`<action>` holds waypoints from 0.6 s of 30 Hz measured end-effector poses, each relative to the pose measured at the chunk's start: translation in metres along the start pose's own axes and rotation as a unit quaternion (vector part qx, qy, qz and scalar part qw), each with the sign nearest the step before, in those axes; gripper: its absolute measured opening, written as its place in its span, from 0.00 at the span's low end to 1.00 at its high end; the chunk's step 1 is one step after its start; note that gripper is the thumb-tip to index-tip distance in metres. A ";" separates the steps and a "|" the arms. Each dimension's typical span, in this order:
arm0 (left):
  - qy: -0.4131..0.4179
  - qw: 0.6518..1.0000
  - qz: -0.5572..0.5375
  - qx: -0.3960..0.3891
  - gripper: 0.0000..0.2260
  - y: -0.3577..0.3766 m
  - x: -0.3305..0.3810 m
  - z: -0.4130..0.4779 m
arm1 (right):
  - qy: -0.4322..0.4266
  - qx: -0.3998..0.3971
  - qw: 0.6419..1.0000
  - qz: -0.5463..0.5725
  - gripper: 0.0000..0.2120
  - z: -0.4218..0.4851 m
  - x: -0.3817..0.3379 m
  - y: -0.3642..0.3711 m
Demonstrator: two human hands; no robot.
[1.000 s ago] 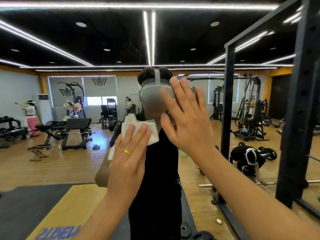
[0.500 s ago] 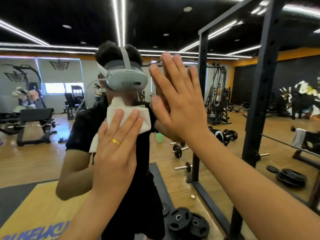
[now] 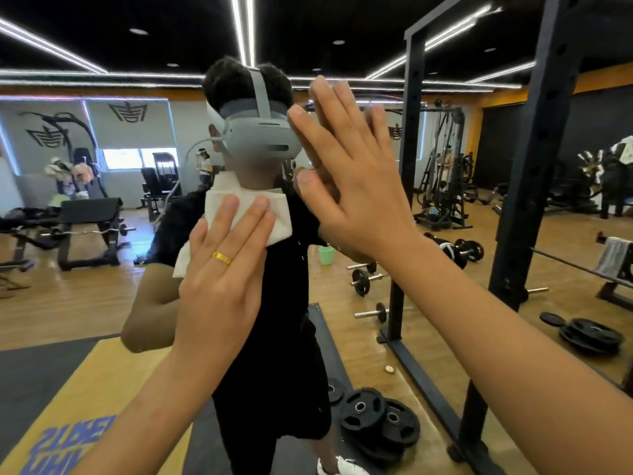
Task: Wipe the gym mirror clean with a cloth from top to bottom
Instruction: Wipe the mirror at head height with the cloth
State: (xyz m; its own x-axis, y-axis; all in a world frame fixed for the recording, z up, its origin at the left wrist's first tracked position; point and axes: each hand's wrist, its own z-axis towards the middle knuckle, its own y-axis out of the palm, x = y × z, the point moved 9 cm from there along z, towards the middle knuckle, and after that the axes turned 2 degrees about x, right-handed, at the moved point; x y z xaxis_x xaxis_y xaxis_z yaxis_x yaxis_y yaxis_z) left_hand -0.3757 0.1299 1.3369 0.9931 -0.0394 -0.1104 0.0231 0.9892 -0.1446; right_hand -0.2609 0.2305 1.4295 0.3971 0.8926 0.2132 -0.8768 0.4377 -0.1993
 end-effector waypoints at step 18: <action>0.011 0.999 0.023 0.020 0.20 0.032 0.043 0.083 | -0.064 0.002 0.992 -0.108 0.28 -0.043 0.084 -0.033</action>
State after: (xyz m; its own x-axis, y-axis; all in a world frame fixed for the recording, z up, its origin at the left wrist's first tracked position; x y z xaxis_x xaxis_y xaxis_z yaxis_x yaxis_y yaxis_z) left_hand -0.3226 0.1718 1.4092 0.9906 0.0029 -0.1366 -0.0166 0.9949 -0.0991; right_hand -0.1868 0.2960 1.4133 0.5394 0.7566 0.3697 -0.7755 0.6174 -0.1321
